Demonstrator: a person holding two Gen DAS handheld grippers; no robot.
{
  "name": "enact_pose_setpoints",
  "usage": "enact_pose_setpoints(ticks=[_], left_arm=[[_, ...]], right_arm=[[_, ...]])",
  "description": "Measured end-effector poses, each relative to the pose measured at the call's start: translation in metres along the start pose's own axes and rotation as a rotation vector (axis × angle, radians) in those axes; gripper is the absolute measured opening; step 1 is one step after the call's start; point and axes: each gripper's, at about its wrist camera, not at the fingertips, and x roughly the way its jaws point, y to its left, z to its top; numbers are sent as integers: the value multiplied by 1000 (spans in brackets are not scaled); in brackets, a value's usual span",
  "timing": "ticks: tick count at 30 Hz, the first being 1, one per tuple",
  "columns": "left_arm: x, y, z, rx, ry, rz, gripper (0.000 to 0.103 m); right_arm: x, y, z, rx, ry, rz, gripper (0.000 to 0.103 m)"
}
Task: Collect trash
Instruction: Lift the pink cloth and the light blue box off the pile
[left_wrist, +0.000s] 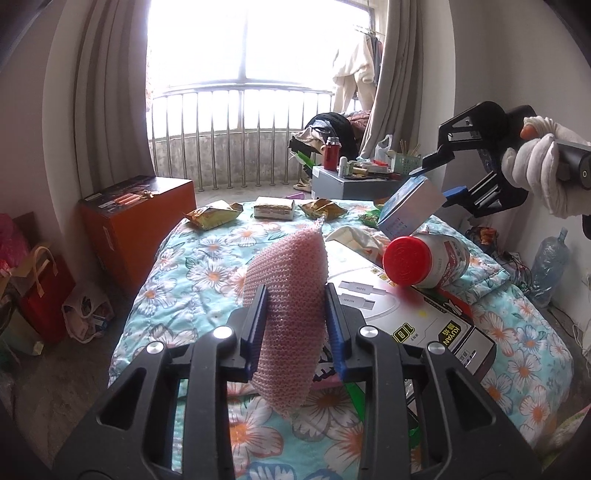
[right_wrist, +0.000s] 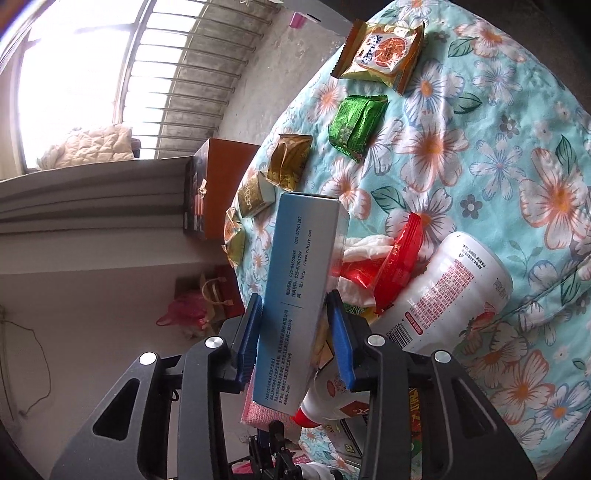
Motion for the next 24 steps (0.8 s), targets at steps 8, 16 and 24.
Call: enact_pose_setpoints(ticks=[8, 16, 24], left_arm=[[-23, 13, 11, -39, -60, 7, 28], [-55, 18, 30, -103, -109, -79, 28], [-80, 4, 54, -139, -134, -229, 28]], right_arm=[[-31, 5, -14, -39, -27, 104, 35], [-68, 8, -37, -63, -58, 207, 35], [-123, -16, -68, -78, -114, 296, 35]])
